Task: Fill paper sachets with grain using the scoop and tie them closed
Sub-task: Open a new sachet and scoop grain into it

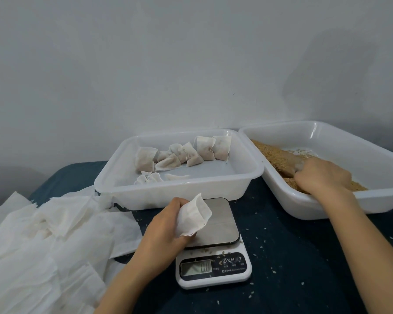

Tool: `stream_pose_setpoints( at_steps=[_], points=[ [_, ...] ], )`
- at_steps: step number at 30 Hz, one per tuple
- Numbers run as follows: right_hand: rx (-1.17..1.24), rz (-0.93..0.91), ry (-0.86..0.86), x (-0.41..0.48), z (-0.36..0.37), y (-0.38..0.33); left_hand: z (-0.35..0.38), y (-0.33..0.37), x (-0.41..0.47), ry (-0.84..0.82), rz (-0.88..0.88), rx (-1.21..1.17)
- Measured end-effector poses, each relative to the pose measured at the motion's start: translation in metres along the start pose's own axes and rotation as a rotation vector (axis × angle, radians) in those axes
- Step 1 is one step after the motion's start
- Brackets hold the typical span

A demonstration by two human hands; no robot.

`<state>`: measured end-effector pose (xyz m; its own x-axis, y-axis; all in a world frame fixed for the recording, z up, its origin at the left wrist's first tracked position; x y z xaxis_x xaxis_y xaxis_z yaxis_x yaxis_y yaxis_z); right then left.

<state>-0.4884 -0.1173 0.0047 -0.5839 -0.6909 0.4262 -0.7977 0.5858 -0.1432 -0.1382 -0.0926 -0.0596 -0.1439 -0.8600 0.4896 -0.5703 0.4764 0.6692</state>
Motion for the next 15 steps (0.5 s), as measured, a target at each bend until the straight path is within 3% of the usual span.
stream_pose_setpoints(
  at_steps=[15],
  points=[
    [0.268,0.145,0.043,0.005,0.004,0.014,-0.003,-0.002,0.002,0.055,-0.081,-0.111]
  ],
)
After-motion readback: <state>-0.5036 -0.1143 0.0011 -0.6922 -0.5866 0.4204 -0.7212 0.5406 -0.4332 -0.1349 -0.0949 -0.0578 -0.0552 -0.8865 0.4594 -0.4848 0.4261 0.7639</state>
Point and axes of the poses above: each hand's wrist, its own x-axis towards the middle knuckle, its own z-axis out of the palm, y = z × x, the point moved 4 cm from there along x, towards the middle knuckle, and after that the axes turned 15 degrees about y, right-handed, at the moved point
